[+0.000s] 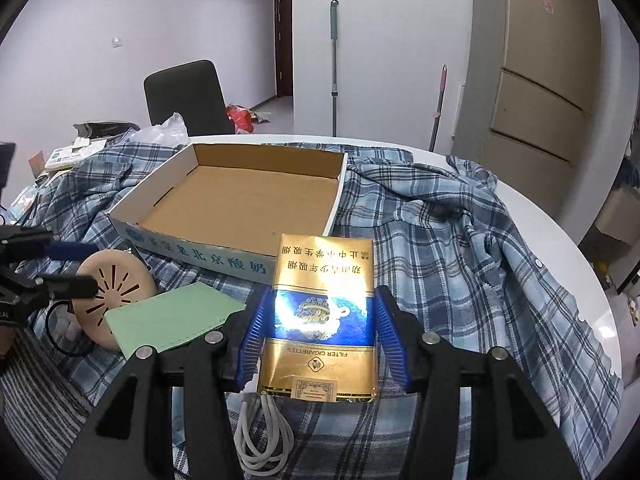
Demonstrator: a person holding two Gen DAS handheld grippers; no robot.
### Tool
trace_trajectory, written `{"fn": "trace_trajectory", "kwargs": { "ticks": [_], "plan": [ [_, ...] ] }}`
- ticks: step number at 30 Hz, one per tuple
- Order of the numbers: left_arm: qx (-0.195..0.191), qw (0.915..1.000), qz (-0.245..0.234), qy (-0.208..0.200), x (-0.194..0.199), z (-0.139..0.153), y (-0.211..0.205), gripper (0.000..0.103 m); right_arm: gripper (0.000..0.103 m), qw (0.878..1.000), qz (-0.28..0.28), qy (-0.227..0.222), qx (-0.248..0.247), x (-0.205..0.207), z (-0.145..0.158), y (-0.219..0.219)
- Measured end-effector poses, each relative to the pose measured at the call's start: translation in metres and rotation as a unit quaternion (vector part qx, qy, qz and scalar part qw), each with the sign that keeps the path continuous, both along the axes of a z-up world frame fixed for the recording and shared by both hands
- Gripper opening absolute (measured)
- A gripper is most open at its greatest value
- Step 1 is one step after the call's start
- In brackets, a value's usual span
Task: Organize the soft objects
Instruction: 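Grasp the beige sponge puff with the left gripper while the right gripper holds the pack, then carry the puff and pack into the box and open both grippers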
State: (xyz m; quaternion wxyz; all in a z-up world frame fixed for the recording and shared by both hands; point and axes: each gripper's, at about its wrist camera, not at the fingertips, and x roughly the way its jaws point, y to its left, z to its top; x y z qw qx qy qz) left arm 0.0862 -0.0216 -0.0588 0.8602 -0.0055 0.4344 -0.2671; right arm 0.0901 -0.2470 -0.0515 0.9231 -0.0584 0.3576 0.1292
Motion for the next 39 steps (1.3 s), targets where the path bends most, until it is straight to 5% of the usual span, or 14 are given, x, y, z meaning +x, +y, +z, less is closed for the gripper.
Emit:
{"fn": "trace_trajectory", "kwargs": {
  "ticks": [6, 13, 15, 18, 24, 28, 32, 39],
  "plan": [
    [-0.005, 1.0000, 0.000, 0.008, 0.002, -0.005, -0.001, 0.028, 0.052, 1.000, 0.001, 0.003, -0.001, 0.001, -0.001, 0.000],
    [-0.043, 0.9983, -0.030, 0.025, 0.003, -0.005, -0.003, 0.028, 0.052, 1.000, 0.003, 0.005, -0.001, 0.001, -0.002, 0.002],
    [-0.023, 0.9990, -0.032, 0.020, -0.001, -0.007, -0.010, 0.025, 0.052, 1.000, 0.003, 0.009, -0.001, 0.002, -0.003, 0.002],
    [-0.011, 0.9993, -0.033, -0.013, -0.008, -0.002, -0.015, 0.016, 0.052, 1.000, 0.002, 0.010, 0.001, 0.002, -0.003, 0.002],
    [-0.013, 0.9920, -0.006, -0.125, -0.030, 0.025, -0.010, 0.016, 0.052, 1.000, 0.005, 0.004, 0.001, 0.001, -0.002, 0.001],
    [0.003, 0.9680, 0.068, -0.241, -0.049, 0.044, -0.003, 0.016, 0.051, 0.999, 0.000, -0.039, 0.012, -0.011, 0.009, -0.004],
    [-0.023, 0.9566, 0.099, -0.273, -0.056, 0.053, 0.009, 0.016, 0.051, 0.995, 0.003, -0.100, 0.023, -0.027, 0.025, -0.005],
    [-0.007, 0.9472, 0.121, -0.297, -0.055, 0.056, 0.008, 0.016, 0.051, 0.987, -0.013, -0.157, 0.002, -0.044, 0.044, 0.005]
  ]
}}
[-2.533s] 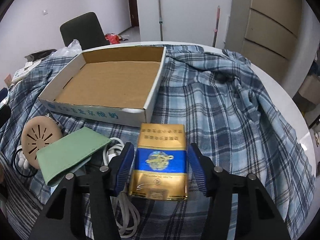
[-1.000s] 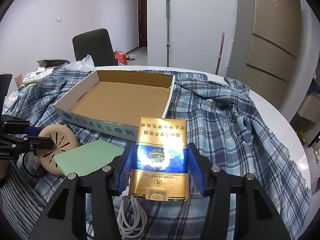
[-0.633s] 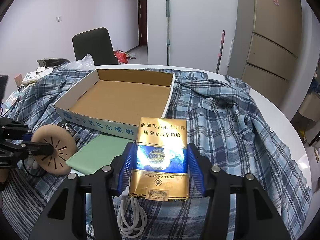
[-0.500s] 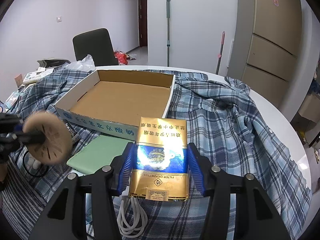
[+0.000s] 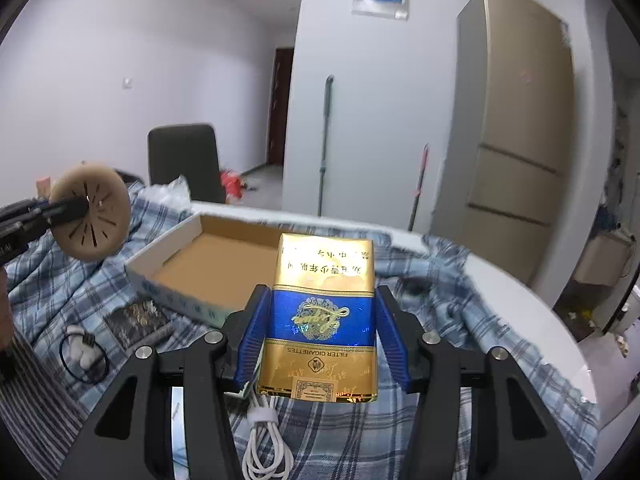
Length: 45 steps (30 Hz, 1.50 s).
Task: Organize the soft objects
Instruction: 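Carry the puff and pack into the box and open both grippers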
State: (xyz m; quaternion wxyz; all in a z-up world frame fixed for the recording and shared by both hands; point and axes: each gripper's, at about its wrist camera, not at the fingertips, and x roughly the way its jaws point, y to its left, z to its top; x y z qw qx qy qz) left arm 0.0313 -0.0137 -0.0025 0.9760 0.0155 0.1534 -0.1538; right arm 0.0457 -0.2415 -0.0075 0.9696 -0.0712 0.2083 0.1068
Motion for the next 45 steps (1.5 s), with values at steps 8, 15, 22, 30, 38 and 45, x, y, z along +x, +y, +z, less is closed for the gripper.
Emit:
{"fn": "trace_trajectory", "kwargs": {
  "ticks": [8, 15, 22, 30, 38, 45],
  "plan": [
    [-0.012, 0.9990, 0.027, -0.035, 0.021, 0.020, 0.000, 0.016, 0.051, 0.999, 0.010, -0.047, 0.022, 0.009, 0.047, 0.022],
    [-0.013, 0.9983, 0.056, -0.011, 0.068, 0.021, -0.001, 0.016, 0.051, 0.998, 0.013, -0.041, 0.036, 0.057, 0.048, 0.054],
    [0.007, 0.9962, 0.065, 0.058, 0.102, -0.008, -0.007, 0.016, 0.052, 0.999, 0.002, 0.007, 0.052, 0.099, 0.012, 0.053],
    [0.030, 0.9893, 0.059, 0.130, 0.127, -0.040, -0.005, 0.016, 0.052, 0.998, 0.020, 0.063, 0.018, 0.120, -0.021, 0.061],
    [0.047, 0.9840, 0.059, 0.161, 0.131, -0.056, -0.009, 0.016, 0.052, 0.990, 0.041, 0.138, 0.008, 0.134, -0.048, 0.071],
    [0.034, 0.9848, 0.045, 0.164, 0.128, -0.052, -0.010, 0.039, 0.069, 0.988, 0.033, 0.153, 0.003, 0.137, -0.053, 0.071]
  ]
}}
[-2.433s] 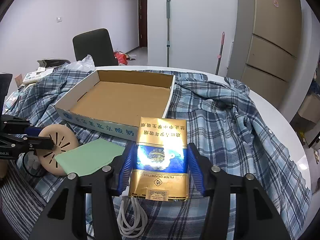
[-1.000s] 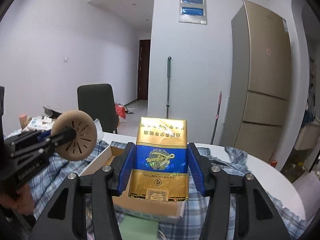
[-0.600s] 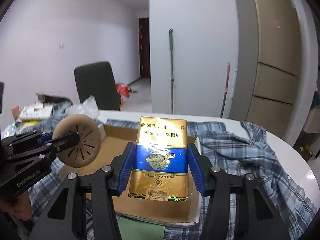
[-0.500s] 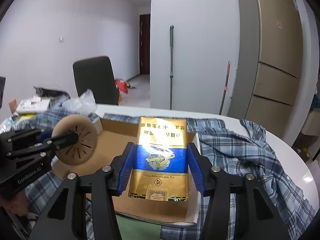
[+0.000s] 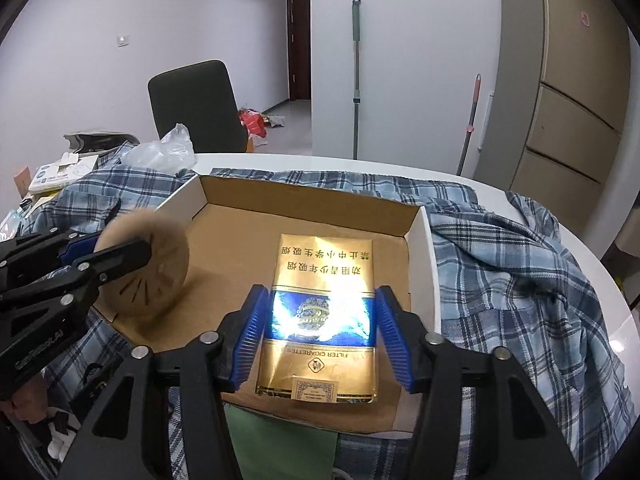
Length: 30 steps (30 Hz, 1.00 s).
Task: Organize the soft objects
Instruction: 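Carry the puff and pack into the box and open both grippers, then move the right gripper over the green foam pad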
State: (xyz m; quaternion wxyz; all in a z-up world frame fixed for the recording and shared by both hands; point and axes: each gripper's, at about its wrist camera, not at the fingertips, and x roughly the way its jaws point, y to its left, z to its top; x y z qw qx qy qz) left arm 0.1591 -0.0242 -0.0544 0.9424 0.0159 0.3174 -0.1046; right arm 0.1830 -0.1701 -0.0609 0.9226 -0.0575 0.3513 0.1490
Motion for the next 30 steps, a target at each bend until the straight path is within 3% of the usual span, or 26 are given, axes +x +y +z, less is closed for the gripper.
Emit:
{"fn": "trace_trajectory", "kwargs": {
  "ticks": [2, 11, 22, 25, 28, 30],
  "plan": [
    [-0.005, 0.9999, -0.003, -0.012, -0.004, 0.004, 0.000, 0.060, 0.075, 1.000, -0.007, -0.004, 0.002, 0.000, 0.001, -0.001],
    [-0.023, 0.9988, 0.013, -0.042, -0.015, 0.026, 0.012, 0.062, 0.076, 0.999, -0.031, -0.022, 0.016, -0.001, 0.016, -0.015],
    [-0.034, 0.9934, 0.008, -0.109, -0.082, 0.084, 0.018, 0.062, 0.077, 0.995, -0.043, -0.083, 0.041, -0.050, 0.080, -0.031],
    [-0.032, 0.9908, 0.018, -0.131, -0.106, 0.085, 0.018, 0.068, 0.077, 0.993, -0.042, -0.095, 0.047, -0.073, 0.089, -0.032],
    [-0.042, 0.9907, 0.013, -0.129, -0.123, 0.077, 0.019, 0.084, 0.077, 0.993, -0.043, -0.103, 0.047, -0.095, 0.091, -0.030],
    [-0.043, 0.9905, 0.011, -0.130, -0.131, 0.071, 0.020, 0.087, 0.077, 0.993, -0.043, -0.092, 0.054, -0.106, 0.088, -0.030]
  ]
}}
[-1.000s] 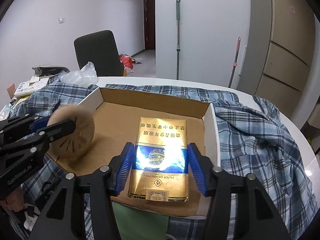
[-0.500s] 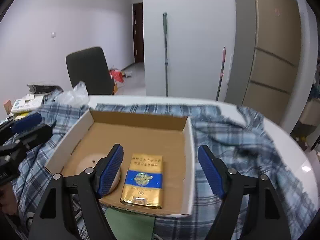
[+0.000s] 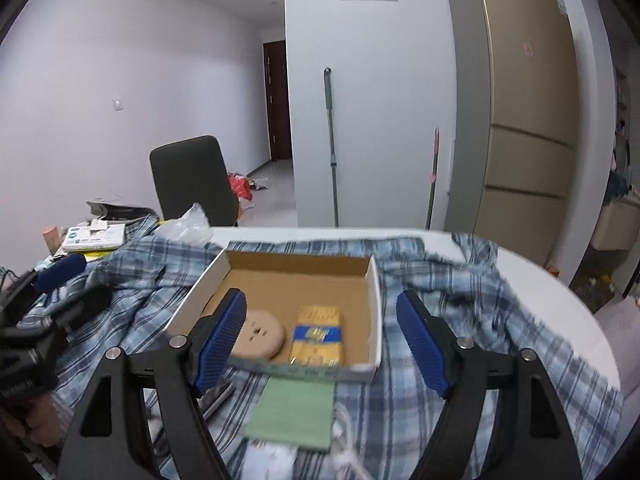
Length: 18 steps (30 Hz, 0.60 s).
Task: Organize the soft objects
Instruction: 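Move the right gripper over the green foam pad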
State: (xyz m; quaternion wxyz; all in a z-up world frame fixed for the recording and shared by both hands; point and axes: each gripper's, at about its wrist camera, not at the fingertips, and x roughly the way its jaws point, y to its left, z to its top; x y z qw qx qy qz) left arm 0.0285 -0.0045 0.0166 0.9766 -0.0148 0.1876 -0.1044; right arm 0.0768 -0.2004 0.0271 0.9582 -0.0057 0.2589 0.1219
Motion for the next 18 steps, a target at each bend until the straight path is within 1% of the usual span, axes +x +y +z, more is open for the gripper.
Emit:
{"fn": "trace_trajectory", "kwargs": {
  "ticks": [4, 8, 9, 11, 14, 18],
  "plan": [
    [0.024, 0.9997, -0.010, 0.005, -0.001, -0.014, -0.006, 0.090, 0.077, 1.000, 0.001, 0.009, -0.006, -0.013, -0.011, 0.007],
    [0.035, 0.9994, 0.003, 0.005, 0.001, -0.026, -0.005, 0.103, 0.077, 1.000, -0.002, -0.001, -0.018, -0.017, -0.028, 0.011],
    [0.030, 0.9995, 0.005, 0.011, 0.003, -0.028, -0.002, 0.103, 0.077, 1.000, -0.003, -0.006, -0.020, -0.018, -0.033, 0.012],
    [0.008, 0.9997, -0.002, 0.023, 0.007, -0.030, 0.005, 0.103, 0.077, 0.999, -0.005, -0.011, -0.036, -0.018, -0.042, 0.015],
    [-0.009, 0.9993, -0.002, 0.037, 0.013, -0.033, 0.013, 0.103, 0.077, 0.999, 0.008, 0.012, -0.044, -0.013, -0.054, 0.019],
    [-0.013, 0.9987, -0.001, 0.050, 0.018, -0.037, 0.014, 0.103, 0.077, 0.998, 0.015, 0.035, -0.051, -0.007, -0.064, 0.021]
  ]
}}
